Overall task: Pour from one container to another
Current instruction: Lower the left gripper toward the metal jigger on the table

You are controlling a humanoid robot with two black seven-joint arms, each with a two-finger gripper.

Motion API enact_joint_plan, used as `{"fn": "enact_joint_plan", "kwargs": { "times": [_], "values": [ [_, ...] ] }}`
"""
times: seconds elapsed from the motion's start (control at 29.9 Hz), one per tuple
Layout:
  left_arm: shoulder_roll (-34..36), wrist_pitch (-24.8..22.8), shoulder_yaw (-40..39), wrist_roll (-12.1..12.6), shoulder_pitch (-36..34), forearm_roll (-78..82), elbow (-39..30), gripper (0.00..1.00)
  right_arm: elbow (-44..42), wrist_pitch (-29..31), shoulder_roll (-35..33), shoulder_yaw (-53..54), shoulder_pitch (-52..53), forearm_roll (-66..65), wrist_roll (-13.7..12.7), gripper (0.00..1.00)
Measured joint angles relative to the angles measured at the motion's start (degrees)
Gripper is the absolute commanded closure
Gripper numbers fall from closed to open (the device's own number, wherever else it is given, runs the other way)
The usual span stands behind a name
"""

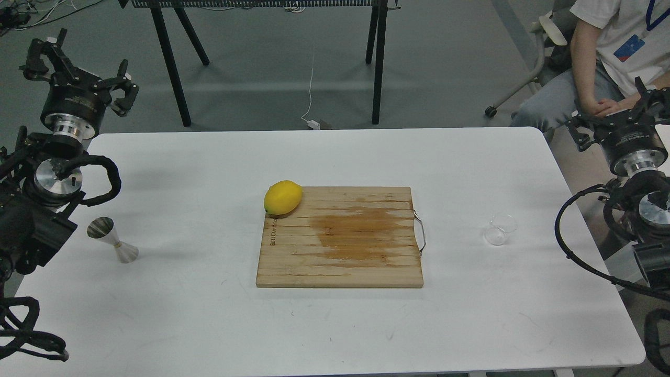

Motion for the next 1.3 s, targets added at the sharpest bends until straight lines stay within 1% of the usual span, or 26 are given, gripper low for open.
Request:
{"fn": "enact_joint_plan", "kwargs": {
  "times": [0.37, 0.5, 0.6, 0.77, 0.87, 1.04, 1.14, 1.24, 1.3],
  "values": [
    [0.8, 0.0, 0.4, 0.2, -0.2, 0.0, -0.4, 0.0, 0.2, 0.0, 0.0, -0.1, -0.1, -0.1, 0.0, 0.01],
    [2.8, 0.0, 1.0, 0.3, 0.5, 0.3, -3.6, 0.0, 1.0, 0.0, -0.1, -0.1, -0.8, -0.1, 0.0, 0.01],
    [6.8, 0.0, 2.4, 0.4, 1.9, 0.9, -8.5, 0.0, 1.5, 0.0, -0.6, 0.0, -1.3, -0.1, 0.0, 0.01],
    [17.6, 0.0, 4.1, -0.2, 5.3, 2.0, -21.5, 0.0, 1.7, 0.0, -0.7, 0.1, -2.0, -0.1, 0.0, 0.01],
    [22.8, 0.0, 4.2, -0.3, 7.9, 5.3, -28.3, 0.0, 1.8, 0.0, -0.8, 0.1, -2.3, -0.1, 0.0, 0.01],
    [28.2, 0.0, 3.7, -1.0, 10.8, 16.6, -35.5, 0.0, 1.8, 0.0, -0.8, 0.2, -3.1, -0.1, 0.0, 0.01],
    [31.2, 0.1, 3.6, -2.5, 11.9, 23.2, -39.8, 0.0, 1.8, 0.0, -0.6, 0.2, -3.8, -0.1, 0.5, 0.01],
    [33.8, 3.2, 3.9, -3.2, 13.0, 30.0, -44.3, 0.0, 1.8, 0.0, -0.5, 0.2, -4.5, 0.0, 0.8, 0.01],
    [35.1, 6.7, 4.1, -3.3, 14.0, 35.8, -47.1, 0.0, 1.7, 0.0, -0.5, 0.3, -4.8, 0.0, 0.8, 0.01]
  ]
}}
